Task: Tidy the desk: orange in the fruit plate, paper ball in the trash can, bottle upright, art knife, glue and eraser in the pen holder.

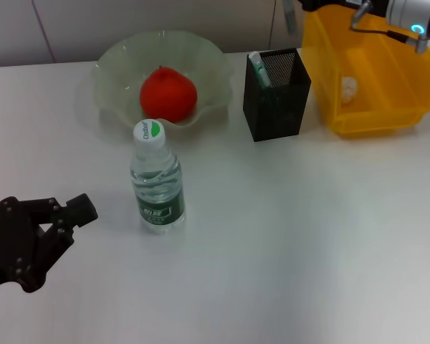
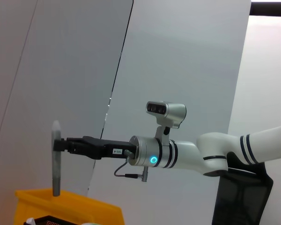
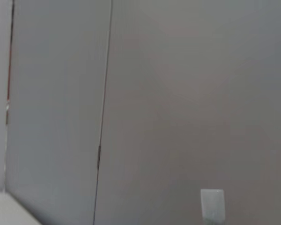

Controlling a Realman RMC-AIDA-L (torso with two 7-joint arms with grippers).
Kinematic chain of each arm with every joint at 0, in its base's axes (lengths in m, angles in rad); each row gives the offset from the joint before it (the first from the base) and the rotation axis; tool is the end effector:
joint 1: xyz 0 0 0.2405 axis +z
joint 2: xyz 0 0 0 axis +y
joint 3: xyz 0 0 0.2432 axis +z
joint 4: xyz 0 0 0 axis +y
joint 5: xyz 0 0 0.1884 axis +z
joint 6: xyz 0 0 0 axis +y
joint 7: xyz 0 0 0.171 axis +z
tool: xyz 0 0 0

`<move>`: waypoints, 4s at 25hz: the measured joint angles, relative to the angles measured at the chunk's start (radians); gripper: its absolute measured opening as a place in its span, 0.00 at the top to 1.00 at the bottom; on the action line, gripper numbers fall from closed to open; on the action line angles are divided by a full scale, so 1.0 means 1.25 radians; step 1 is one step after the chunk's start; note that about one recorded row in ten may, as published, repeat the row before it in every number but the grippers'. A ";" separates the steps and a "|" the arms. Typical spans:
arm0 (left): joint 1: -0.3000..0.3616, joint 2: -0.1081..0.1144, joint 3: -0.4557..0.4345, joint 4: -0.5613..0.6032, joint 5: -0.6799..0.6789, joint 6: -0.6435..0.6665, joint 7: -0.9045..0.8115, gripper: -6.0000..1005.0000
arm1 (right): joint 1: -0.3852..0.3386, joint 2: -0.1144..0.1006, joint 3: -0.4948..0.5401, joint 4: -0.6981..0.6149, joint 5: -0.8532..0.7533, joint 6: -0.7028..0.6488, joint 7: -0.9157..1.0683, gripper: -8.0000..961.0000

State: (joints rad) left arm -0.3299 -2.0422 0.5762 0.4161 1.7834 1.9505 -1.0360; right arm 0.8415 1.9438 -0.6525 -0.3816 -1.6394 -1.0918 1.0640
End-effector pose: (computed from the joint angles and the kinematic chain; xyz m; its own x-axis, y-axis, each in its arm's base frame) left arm -0.2379 0.2305 0.0115 0.5506 0.1625 0.8188 0.3890 -0.9178 -0.0794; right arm 0.1718 0.4547 0.0410 0.8205 0.0021 -0.5716 -0.4029 -0.7073 -0.5808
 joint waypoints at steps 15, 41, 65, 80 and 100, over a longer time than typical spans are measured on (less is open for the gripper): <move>-0.001 0.002 -0.010 -0.001 -0.012 -0.009 0.000 0.95 | -0.004 0.056 0.001 0.041 0.069 0.001 0.003 0.85; 0.013 0.003 -0.022 -0.002 -0.012 0.000 -0.009 0.95 | -0.061 0.089 -0.008 0.030 0.085 0.052 -0.028 0.84; 0.010 0.000 -0.022 -0.001 -0.012 0.003 -0.007 0.95 | -0.061 0.087 -0.008 0.037 0.083 0.104 -0.013 0.85; 0.009 0.000 -0.023 -0.002 -0.013 0.008 -0.006 0.95 | -0.063 0.080 -0.010 0.037 0.078 0.112 0.023 0.82; 0.013 -0.001 -0.029 -0.002 -0.013 0.021 -0.002 0.95 | -0.062 0.070 -0.040 0.028 0.055 0.110 0.067 0.75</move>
State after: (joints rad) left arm -0.3137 -2.0433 0.5399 0.4142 1.7671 1.9771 -1.0387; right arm 0.7641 2.0317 -0.7030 -0.3464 -1.5710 -0.9547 1.1477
